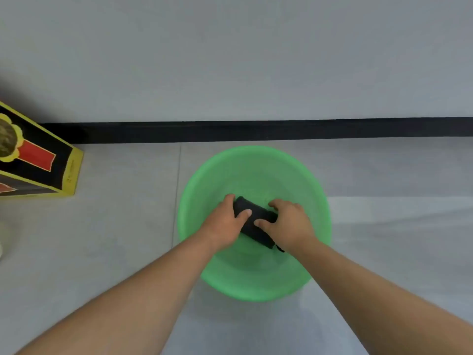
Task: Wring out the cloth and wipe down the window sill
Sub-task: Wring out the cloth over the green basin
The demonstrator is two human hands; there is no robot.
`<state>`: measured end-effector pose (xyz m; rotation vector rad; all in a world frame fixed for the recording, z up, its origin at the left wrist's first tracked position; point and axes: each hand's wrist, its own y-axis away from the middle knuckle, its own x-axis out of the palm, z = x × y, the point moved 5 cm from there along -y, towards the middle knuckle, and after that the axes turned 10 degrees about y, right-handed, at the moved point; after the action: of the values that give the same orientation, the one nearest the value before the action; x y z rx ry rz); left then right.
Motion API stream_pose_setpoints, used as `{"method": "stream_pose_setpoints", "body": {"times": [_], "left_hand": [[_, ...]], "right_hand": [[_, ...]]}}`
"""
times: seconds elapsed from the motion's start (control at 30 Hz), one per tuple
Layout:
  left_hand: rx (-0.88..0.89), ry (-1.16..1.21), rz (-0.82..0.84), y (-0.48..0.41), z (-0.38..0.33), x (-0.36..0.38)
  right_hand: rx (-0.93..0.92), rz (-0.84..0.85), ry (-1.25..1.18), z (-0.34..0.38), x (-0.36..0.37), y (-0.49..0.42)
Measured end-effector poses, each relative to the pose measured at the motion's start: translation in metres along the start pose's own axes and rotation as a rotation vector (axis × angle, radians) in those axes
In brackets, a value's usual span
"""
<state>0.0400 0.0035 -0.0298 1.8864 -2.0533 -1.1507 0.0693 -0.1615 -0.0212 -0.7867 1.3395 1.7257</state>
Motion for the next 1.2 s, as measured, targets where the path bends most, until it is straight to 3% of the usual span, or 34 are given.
{"method": "stream_pose_setpoints", "body": {"times": [0.17, 0.33, 0.5, 0.6, 0.73, 0.87, 1.0, 1.2], "left_hand": [[-0.083, -0.031, 0.009, -0.008, 0.015, 0.008], [-0.202, 0.332, 0.067, 0.003, 0.019, 0.014], [-0.105, 0.5, -0.013, 0.016, -0.008, -0.006], [-0.034, 0.608, -0.127, 0.024, -0.026, -0.018], [-0.047, 0.736, -0.273, 0.033, -0.04, -0.021], [-0.073, 0.676, -0.285, 0.041, -0.043, -0.012], [-0.05, 0.511, -0.392, 0.046, -0.036, -0.01], [0.025, 0.485, -0.432, 0.046, -0.038, -0.01]], "right_hand": [[0.098, 0.149, 0.027, -0.005, 0.016, -0.008], [0.065, 0.266, -0.352, 0.0, 0.01, 0.0], [-0.035, 0.369, -0.705, 0.009, -0.026, 0.015], [0.015, 0.407, -0.921, 0.015, -0.045, 0.025], [0.216, 0.284, -1.259, 0.026, -0.056, 0.034], [0.357, 0.261, -1.283, 0.044, -0.045, 0.041], [0.327, 0.163, -1.069, 0.057, -0.036, 0.039], [0.262, 0.133, -1.06, 0.061, -0.026, 0.038]]}}
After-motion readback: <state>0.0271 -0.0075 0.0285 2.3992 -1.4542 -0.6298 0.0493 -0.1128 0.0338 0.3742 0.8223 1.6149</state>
